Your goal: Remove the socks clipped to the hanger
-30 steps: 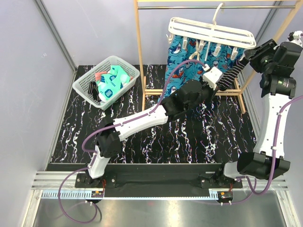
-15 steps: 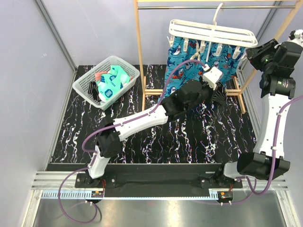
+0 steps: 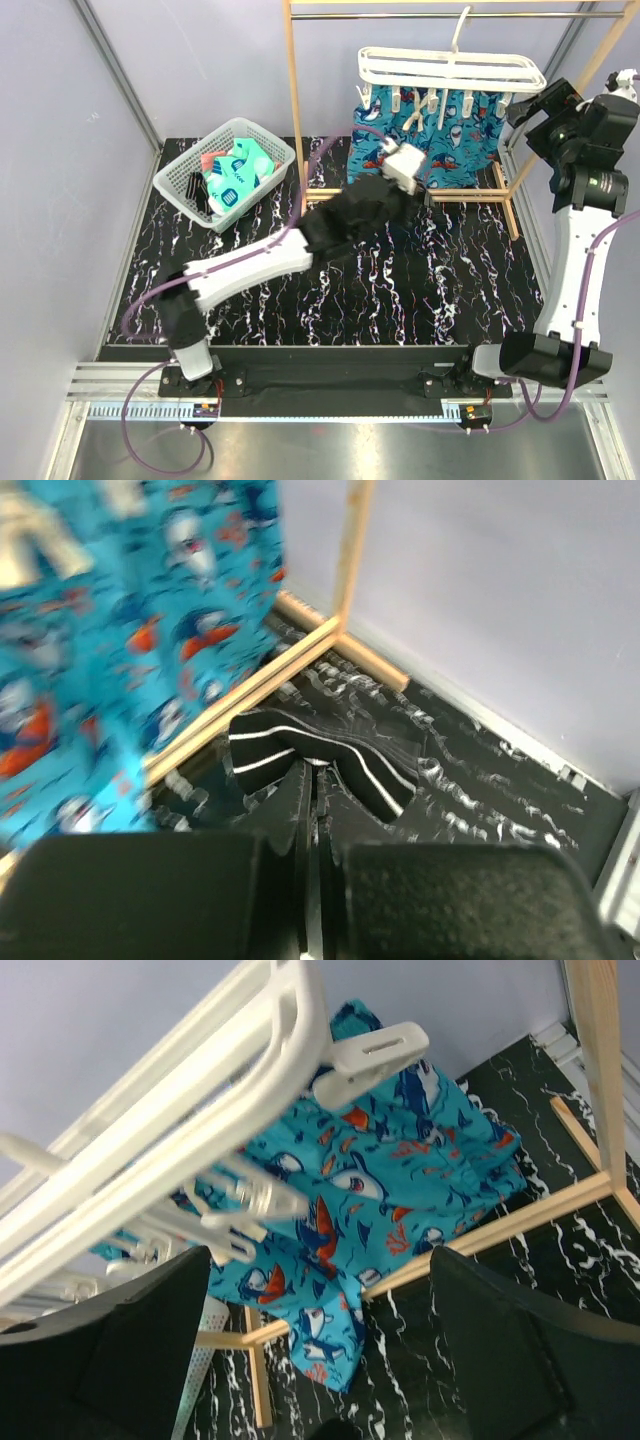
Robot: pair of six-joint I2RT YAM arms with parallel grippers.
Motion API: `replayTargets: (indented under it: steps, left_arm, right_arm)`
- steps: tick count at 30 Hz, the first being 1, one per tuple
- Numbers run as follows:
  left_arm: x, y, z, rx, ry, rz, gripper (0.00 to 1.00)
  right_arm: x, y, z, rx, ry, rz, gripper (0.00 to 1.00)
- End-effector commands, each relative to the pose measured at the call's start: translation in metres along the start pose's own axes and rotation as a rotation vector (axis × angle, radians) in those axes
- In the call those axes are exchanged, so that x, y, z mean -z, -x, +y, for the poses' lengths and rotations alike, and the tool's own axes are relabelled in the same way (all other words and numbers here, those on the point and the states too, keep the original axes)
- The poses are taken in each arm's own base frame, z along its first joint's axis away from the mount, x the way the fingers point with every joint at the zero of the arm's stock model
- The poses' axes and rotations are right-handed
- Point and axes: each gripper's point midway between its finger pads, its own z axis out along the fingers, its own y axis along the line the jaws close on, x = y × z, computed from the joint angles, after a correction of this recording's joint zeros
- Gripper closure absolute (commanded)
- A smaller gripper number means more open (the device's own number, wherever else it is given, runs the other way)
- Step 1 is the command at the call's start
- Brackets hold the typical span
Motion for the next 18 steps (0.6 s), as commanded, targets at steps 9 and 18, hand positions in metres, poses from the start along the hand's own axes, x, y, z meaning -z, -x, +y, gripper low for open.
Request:
replayTargets:
  steps: [9, 18]
  left_arm:
    - [0.164, 0.046, 0.215, 0.342, 0.435, -0.071, 1.00]
    - [0.220, -0.027, 0.353, 0.588, 0.660, 0.074, 1.00]
  right_arm:
    - [0.081, -0.061, 0.006, 0.018, 0.119, 0.072, 0.00]
    - [0.097, -0.073, 0.022, 0.090, 0.176, 0.075, 0.00]
